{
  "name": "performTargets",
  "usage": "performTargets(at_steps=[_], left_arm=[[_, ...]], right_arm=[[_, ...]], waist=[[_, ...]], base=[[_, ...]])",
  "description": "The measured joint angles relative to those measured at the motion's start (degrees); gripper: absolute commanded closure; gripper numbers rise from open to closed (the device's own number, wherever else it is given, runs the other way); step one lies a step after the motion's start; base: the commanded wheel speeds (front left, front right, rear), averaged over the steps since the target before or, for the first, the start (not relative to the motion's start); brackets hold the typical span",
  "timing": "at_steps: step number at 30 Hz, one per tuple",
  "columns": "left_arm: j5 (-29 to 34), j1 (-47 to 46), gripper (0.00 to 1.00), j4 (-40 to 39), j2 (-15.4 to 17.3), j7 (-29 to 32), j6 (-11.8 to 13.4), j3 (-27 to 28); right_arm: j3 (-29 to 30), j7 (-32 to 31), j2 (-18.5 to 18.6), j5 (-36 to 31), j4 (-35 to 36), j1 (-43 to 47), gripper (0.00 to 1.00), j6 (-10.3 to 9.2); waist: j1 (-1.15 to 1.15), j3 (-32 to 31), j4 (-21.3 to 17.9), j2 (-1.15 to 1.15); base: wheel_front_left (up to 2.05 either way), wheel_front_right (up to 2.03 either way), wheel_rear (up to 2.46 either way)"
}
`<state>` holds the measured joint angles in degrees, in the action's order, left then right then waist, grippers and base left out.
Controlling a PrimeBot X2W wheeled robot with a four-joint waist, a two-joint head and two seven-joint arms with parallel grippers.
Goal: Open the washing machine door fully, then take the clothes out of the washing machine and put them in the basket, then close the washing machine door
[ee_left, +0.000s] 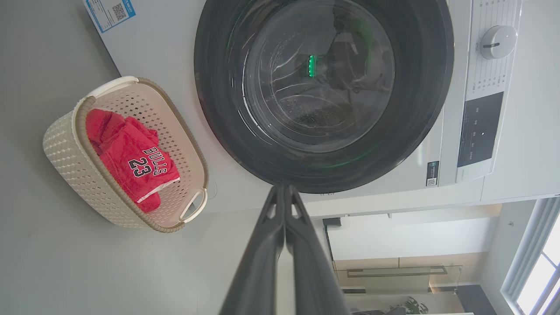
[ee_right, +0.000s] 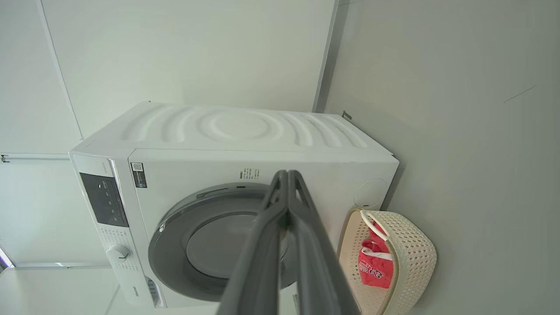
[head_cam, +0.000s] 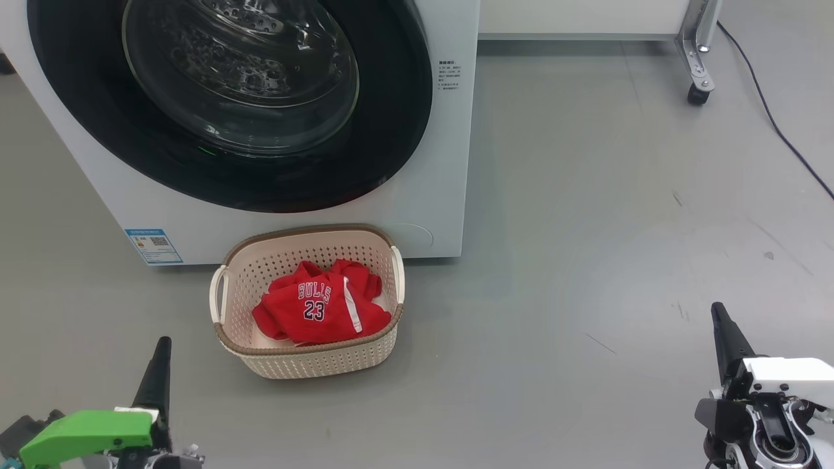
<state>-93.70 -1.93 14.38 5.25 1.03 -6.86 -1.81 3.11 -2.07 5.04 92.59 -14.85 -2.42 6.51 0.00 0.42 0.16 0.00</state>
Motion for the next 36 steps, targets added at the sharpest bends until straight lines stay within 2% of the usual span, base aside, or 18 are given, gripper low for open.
performTargets(at_steps=[5, 36], left_arm=[[-2.47, -0.4, 1.0, 0.14, 0.19, 0.51, 0.0, 0.23], [-2.53, -0.83, 1.0, 0.93, 0.25, 0.68, -0.02, 0.52]], right_arm=[[0.11, -0.49, 0.0, 2.67, -0.38, -0.63, 1.0, 0.01], [0.27, -0.67, -0.01, 2.7, -0.9, -0.67, 1.0, 0.14]], waist=[[0.0, -0.24, -0.16, 0.0], [0.0, -0.26, -0.16, 0.0]], base=[[0.0, 0.0, 0.0], [0.0, 0.0, 0.0]])
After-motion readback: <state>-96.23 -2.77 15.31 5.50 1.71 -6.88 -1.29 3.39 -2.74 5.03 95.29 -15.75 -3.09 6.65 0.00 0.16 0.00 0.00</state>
